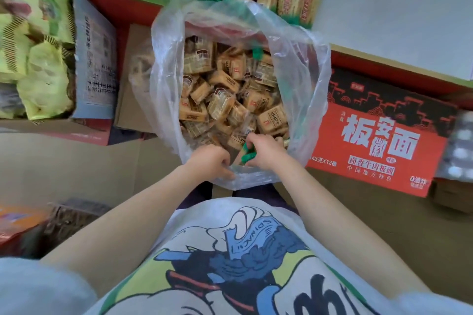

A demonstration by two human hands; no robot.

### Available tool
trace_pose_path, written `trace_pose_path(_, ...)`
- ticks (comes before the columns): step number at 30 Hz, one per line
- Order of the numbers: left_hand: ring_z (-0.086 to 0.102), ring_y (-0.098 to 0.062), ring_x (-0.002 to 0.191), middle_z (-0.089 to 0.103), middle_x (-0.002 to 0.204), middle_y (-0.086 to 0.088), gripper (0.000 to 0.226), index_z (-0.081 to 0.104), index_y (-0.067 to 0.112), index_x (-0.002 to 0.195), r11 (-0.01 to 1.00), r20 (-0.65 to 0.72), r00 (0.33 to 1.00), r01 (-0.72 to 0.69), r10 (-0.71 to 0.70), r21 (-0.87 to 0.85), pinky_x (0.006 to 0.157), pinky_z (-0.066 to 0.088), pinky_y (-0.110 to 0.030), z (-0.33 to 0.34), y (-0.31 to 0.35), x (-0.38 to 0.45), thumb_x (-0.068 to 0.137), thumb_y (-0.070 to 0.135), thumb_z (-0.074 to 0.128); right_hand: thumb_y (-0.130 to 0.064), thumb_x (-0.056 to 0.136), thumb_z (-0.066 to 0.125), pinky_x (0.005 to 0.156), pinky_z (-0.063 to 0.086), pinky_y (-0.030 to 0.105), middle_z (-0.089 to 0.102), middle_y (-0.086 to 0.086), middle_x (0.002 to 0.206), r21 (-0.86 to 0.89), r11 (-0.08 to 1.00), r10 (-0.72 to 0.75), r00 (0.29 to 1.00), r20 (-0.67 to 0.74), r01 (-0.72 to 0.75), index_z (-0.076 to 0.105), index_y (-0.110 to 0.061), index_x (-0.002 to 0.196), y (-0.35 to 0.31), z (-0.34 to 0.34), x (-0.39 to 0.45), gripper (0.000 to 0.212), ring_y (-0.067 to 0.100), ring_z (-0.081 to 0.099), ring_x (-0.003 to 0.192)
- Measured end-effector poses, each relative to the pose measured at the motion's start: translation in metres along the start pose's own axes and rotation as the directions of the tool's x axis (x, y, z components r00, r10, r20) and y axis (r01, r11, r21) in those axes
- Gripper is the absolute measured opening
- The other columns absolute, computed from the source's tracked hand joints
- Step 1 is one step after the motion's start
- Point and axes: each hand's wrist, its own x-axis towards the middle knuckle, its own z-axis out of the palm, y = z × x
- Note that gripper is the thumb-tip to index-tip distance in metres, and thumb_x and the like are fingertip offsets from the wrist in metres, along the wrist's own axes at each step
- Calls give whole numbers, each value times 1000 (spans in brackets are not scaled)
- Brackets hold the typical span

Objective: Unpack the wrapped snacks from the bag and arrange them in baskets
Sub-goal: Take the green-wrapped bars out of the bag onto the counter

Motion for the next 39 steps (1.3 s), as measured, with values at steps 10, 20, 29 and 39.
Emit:
trace_pose_path(10, 57, -14, 76, 64, 76, 6, 32, 69, 18, 77, 968, -175, 983, 3, -48, -250, 64, 44, -31, -17, -12, -3, 80, 48, 79, -31, 91, 68, 80, 43, 29, 59, 0, 114, 552, 829, 181, 976, -119, -87, 61, -14, 128, 4, -32, -5, 41, 15, 55, 101)
trace_pose_path(20, 34, -30, 142, 40, 153, -12, 54, 49, 16, 145, 973, -700, 701, -36, -136, -226, 115, 32, -43, -146, -7, 19, 94, 28, 60, -17, 94, 62, 48, 40, 22, 62, 7, 97, 906, 343, 323, 874, -363, 249, 52, -19, 106, -20, -193, -18, 16, 12, 55, 64)
trace_pose_path(29, 3, -33, 154, -1, 168, -12, 82, 11, 37, 159, 968, -436, 869, 172, -236, -182, 121, 20, -57, -192, -7, 54, 92, 39, 58, -18, 92, 63, 61, 56, 28, 67, 13, 110, 868, 331, 283, 839, -465, 369, 46, -19, 112, -52, -283, 56, 26, 18, 70, 75)
trace_pose_path(39, 14, -34, 152, 14, 165, -17, 78, 23, 23, 157, 980, -587, 785, 151, -198, -128, 119, 23, -53, -177, 1, 54, 90, 36, 60, -13, 98, 59, 71, 59, 36, 73, 7, 92, 856, 464, 30, 961, -273, 229, 60, -15, 102, -39, -177, 8, 4, 19, 70, 74)
